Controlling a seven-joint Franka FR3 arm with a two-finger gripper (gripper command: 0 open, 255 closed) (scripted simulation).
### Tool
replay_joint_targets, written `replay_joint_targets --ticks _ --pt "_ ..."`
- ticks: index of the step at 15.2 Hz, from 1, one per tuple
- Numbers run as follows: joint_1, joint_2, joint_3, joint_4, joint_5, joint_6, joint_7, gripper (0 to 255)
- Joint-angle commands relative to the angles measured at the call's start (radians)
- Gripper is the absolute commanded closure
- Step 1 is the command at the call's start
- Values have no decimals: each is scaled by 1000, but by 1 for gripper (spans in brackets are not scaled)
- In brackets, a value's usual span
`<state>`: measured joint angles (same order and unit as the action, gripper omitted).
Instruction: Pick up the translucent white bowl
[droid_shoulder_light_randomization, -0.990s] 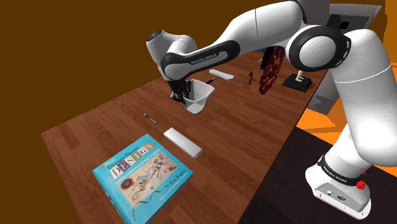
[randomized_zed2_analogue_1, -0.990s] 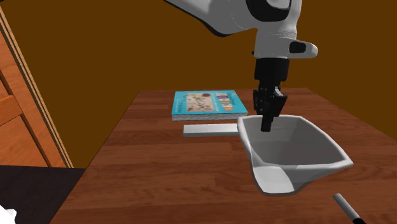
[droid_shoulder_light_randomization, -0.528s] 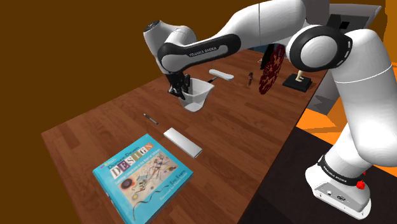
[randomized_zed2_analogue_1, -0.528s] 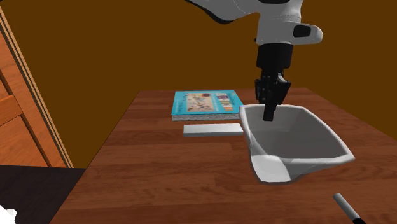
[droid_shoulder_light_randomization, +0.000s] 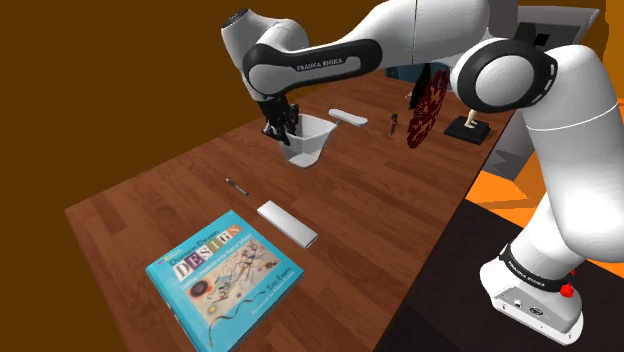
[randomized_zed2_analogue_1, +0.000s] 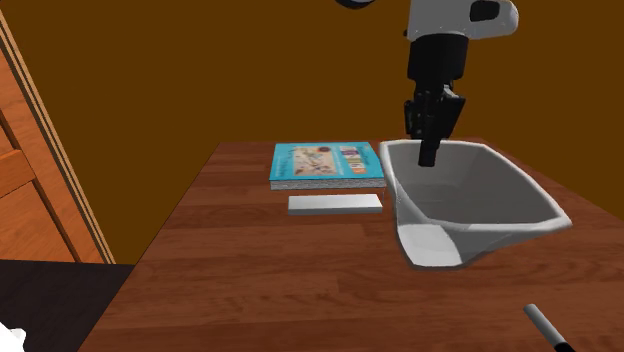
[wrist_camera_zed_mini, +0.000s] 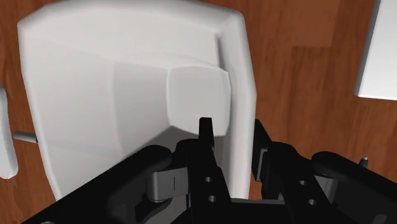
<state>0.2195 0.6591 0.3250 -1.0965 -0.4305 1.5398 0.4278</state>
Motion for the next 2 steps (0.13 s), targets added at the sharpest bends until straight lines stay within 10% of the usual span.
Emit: replay_joint_targets --ticks 1,2 --pt "3 -2 0 16 0 -16 -3 255" --pt "3 -2 0 16 0 -16 -3 255"
